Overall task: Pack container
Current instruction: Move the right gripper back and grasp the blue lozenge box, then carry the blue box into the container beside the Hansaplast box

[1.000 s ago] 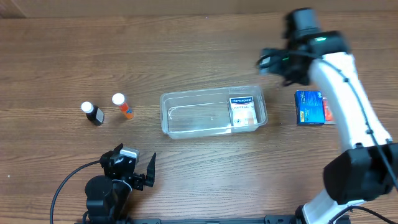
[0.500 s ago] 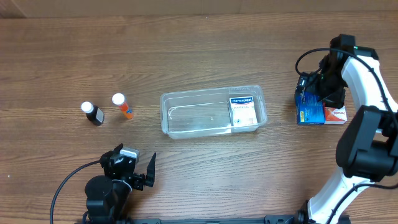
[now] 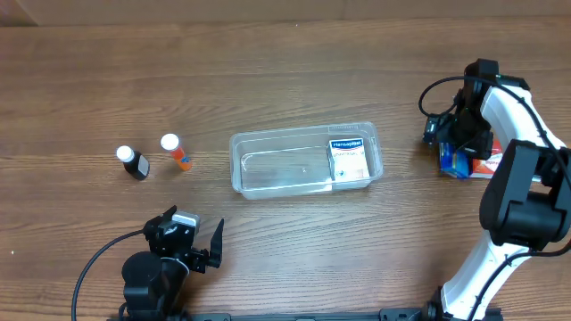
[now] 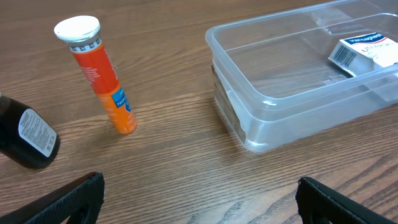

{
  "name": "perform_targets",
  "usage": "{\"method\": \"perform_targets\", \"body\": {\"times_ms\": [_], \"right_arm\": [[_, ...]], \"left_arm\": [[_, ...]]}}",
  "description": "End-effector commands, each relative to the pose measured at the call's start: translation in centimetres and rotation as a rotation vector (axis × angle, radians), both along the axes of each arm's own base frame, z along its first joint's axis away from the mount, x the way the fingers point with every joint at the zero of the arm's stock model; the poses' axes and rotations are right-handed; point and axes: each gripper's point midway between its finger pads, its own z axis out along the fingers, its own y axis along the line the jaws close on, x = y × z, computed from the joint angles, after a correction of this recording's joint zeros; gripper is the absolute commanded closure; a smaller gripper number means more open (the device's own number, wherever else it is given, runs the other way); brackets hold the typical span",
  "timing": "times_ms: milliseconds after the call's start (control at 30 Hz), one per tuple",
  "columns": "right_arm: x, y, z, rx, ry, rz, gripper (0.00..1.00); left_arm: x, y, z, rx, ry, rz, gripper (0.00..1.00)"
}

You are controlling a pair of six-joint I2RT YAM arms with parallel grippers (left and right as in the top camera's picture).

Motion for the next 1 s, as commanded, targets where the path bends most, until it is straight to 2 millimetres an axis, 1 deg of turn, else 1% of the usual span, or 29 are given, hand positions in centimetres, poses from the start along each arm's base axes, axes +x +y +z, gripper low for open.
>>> {"method": "perform_targets", "body": {"times_ms": [0, 267, 367, 533, 667, 733, 800, 867, 967], "right_arm": [[-0.6, 0.1, -0.8, 0.0, 0.026, 0.006, 0.01], [-0.8, 0.7, -0.8, 0.007, 0.037, 0.018, 0.01], [-0.9, 1.5, -0.9, 0.05, 0.036, -0.013, 0.06], [-1.7, 1.6, -1.5, 0.046, 0.059, -0.139, 0.13], [-2.0, 1.7, -1.4, 0.05, 0.07, -0.15, 0.27], [-2.2, 1.7, -1.2, 0.051, 0.083, -0.149, 0.3], [-2.1, 1.9, -0.2, 0.052, 0.089, -0.145, 0.35], [-1.7, 2.2, 1.2, 0.05, 0.072, -0.134, 0.36], [-0.7, 3.7, 5.4, 0.041, -0.011, -0.084, 0.36]], "left_arm": [[-0.1, 0.0, 0.0, 0.013, -0.008, -0.01, 0.0], [-0.1, 0.0, 0.0, 0.013, -0.008, -0.01, 0.0], [-0.1, 0.0, 0.0, 0.013, -0.008, -0.01, 0.0], [-0.1, 0.0, 0.0, 0.013, -0.008, -0.01, 0.0], [-0.1, 0.0, 0.0, 0.013, -0.008, -0.01, 0.0], [-0.1, 0.0, 0.0, 0.013, -0.008, -0.01, 0.0], [-0.1, 0.0, 0.0, 0.013, -0.008, -0.01, 0.0], [-0.1, 0.0, 0.0, 0.013, -0.008, -0.01, 0.0], [-0.1, 0.0, 0.0, 0.013, -0.008, -0.01, 0.0]]}}
